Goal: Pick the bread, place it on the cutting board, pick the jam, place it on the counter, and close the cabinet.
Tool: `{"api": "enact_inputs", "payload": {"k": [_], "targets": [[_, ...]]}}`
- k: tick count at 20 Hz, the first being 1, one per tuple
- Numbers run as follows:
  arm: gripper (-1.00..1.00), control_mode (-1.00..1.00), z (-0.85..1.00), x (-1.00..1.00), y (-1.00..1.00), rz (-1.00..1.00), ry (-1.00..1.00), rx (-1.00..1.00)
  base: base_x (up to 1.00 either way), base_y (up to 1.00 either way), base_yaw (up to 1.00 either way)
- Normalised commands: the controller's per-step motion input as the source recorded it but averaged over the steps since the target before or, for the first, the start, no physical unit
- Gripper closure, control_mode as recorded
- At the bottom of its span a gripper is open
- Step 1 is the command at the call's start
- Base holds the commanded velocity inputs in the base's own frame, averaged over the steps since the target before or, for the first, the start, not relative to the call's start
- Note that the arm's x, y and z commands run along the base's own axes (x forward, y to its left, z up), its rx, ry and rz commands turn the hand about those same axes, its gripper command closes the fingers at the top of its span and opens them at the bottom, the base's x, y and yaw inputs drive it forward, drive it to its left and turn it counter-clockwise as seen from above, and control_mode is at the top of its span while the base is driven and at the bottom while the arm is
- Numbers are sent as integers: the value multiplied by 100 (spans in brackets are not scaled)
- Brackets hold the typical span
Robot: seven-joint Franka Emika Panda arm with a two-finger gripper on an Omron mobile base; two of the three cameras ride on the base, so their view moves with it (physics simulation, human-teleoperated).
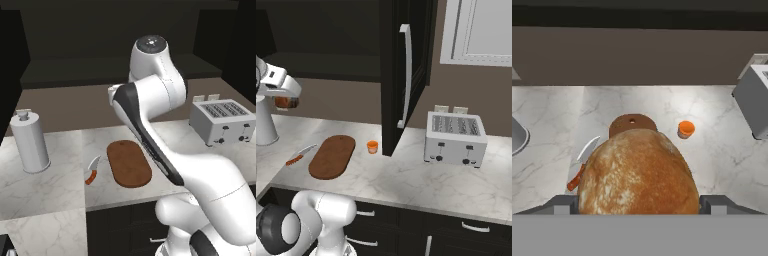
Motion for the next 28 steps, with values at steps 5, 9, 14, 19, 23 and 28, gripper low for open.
{"api": "enact_inputs", "payload": {"k": [5,9,14,19,23,28], "targets": [[100,-100,-54,-12,0,0,0,0,0,0,0],[100,-100,-53,0,0,0,0,0,0,0,0],[100,-100,-53,0,0,0,0,0,0,0,0],[100,-100,-54,0,0,0,0,0,0,0,0],[100,-100,-52,6,0,0,0,0,0,0,0],[100,-100,-45,13,0,0,0,0,0,0,0]]}}
